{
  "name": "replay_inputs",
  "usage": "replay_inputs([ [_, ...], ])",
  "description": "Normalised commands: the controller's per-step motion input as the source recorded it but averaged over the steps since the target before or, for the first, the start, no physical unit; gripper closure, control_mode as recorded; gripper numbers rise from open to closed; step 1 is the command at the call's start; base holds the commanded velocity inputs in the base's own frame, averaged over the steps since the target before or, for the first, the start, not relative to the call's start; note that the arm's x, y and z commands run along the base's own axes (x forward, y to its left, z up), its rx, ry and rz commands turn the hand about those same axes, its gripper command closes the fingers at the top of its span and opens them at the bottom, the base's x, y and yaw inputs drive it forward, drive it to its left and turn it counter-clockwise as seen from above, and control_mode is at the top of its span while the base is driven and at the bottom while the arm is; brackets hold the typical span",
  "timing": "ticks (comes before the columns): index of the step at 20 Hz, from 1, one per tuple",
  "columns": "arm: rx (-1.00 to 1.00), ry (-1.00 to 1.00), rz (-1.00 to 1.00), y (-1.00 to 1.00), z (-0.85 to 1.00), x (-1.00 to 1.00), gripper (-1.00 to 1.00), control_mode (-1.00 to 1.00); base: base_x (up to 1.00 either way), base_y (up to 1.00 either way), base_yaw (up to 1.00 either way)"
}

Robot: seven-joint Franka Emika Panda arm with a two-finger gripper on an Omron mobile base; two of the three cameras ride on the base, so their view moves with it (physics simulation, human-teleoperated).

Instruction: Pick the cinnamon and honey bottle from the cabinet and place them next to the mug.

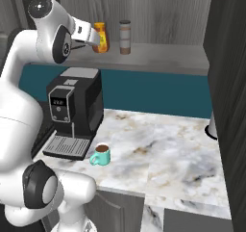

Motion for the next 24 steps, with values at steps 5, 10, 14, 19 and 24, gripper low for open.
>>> replay_inputs([
  [5,0.00,0.00,0.00,0.00,0.00,0.39,-1.00,-1.00,0.00,0.00,0.00],
  [10,0.00,0.00,0.00,0.00,0.00,0.41,-1.00,-1.00,0.00,0.00,0.00],
  [14,0.00,0.02,-0.03,0.00,0.00,0.53,-1.00,-1.00,0.00,0.00,0.00],
  [19,0.00,0.03,-0.04,0.00,-0.01,0.37,-1.00,-1.00,0.00,0.00,0.00],
  [24,0.00,0.06,-0.05,0.00,-0.01,0.20,-1.00,-1.00,0.00,0.00,0.00],
])
